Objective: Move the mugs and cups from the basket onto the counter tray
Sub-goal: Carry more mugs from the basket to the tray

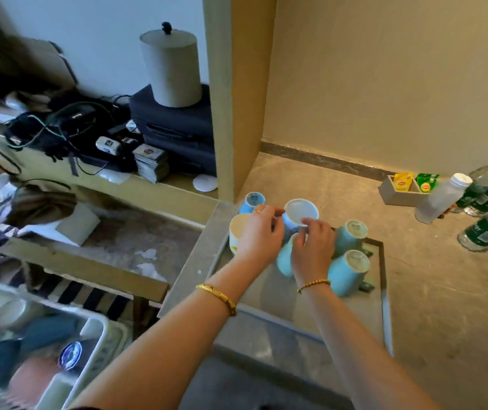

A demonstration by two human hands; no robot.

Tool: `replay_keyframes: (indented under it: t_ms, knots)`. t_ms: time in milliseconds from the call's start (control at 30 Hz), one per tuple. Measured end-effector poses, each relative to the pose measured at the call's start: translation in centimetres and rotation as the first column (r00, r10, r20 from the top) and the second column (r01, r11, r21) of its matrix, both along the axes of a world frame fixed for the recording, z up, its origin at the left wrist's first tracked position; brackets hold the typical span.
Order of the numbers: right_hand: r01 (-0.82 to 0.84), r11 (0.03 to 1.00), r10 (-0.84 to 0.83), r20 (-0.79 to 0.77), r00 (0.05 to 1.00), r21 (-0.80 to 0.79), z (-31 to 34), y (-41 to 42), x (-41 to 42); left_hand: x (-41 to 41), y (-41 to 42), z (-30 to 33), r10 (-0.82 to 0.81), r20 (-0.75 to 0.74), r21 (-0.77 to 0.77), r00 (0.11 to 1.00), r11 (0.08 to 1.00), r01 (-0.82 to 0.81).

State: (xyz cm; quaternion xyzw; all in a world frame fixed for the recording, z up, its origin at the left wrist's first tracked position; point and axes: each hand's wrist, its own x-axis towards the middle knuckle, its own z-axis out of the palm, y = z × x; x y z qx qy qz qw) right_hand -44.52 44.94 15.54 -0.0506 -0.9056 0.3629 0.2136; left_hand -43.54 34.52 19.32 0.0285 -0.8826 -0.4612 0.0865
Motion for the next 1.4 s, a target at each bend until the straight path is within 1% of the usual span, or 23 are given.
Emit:
replay_keyframes:
  t_ms: [100, 167, 267, 333, 400, 500, 633, 767, 933, 1000, 1100, 1167, 1300, 1333, 1400]
  knots:
    - [-0.151, 0.988, 0.151, 0.0, 0.989, 0.035, -0.1, -6.3, 1.6, 2.3, -6.5, -0.3, 0.111, 0.028, 0.008, 0.993, 0.994, -0.111]
    - [-0.267, 0.96, 0.269, -0.014, 0.963, 0.084, -0.7, -10.7, 3.0, 4.2, -11.3, -1.1, 0.189, 0.065, -0.017, 0.98, 0.982, -0.188]
    - [-0.441, 0.896, 0.44, 0.034, 0.897, 0.057, -1.7, -17.5, 5.5, 7.6, -18.5, -2.4, 0.298, 0.112, -0.045, 0.948, 0.955, -0.295]
    - [-0.535, 0.845, 0.533, 0.082, 0.842, 0.011, -2.5, -22.1, 7.4, 10.2, -23.0, -3.2, 0.372, 0.133, -0.064, 0.919, 0.928, -0.366]
    - [-0.602, 0.798, 0.6, 0.131, 0.789, -0.026, -3.1, -26.4, 9.3, 12.7, -27.1, -4.1, 0.436, 0.157, -0.064, 0.886, 0.9, -0.432]
    - [-0.688, 0.725, 0.68, 0.168, 0.713, -0.014, -4.1, -32.1, 12.1, 16.3, -32.2, -5.7, 0.501, 0.204, -0.05, 0.841, 0.863, -0.502]
    - [-0.766, 0.642, 0.747, 0.222, 0.627, 0.003, -5.5, -37.4, 15.1, 20.3, -37.6, -7.7, 0.569, 0.246, -0.043, 0.785, 0.815, -0.577]
    - [-0.824, 0.566, 0.792, 0.268, 0.549, 0.015, -7.1, -40.9, 16.8, 23.4, -41.5, -9.5, 0.639, 0.305, -0.045, 0.706, 0.75, -0.66]
    - [-0.883, 0.47, 0.824, 0.357, 0.439, 0.001, -9.2, -43.8, 17.9, 26.2, -44.0, -11.8, 0.675, 0.419, -0.058, 0.607, 0.687, -0.724]
    - [-0.907, 0.42, 0.831, 0.404, 0.382, -0.006, -10.1, -45.0, 17.8, 27.0, -45.0, -12.6, 0.68, 0.469, -0.076, 0.564, 0.668, -0.741]
    - [-0.945, 0.327, 0.821, 0.501, 0.274, -0.02, -11.5, -46.9, 17.6, 27.7, -46.5, -13.8, 0.677, 0.512, -0.086, 0.528, 0.652, -0.753]
    - [-0.968, 0.251, 0.796, 0.573, 0.193, -0.021, -12.6, -48.0, 17.5, 28.0, -47.2, -14.6, 0.663, 0.556, -0.11, 0.502, 0.657, -0.746]
    - [-0.985, 0.145, 0.68, 0.732, 0.029, -0.095, -15.5, -50.1, 17.1, 28.1, -47.9, -17.2, 0.554, 0.713, -0.141, 0.43, 0.714, -0.685]
    - [-0.987, 0.115, 0.641, 0.767, -0.01, -0.109, -16.5, -50.7, 17.0, 28.0, -48.2, -18.1, 0.535, 0.743, -0.146, 0.403, 0.716, -0.682]
    - [-0.989, 0.063, 0.554, 0.829, -0.077, -0.134, -18.5, -51.9, 17.0, 27.9, -48.7, -20.1, 0.506, 0.796, -0.141, 0.333, 0.69, -0.71]
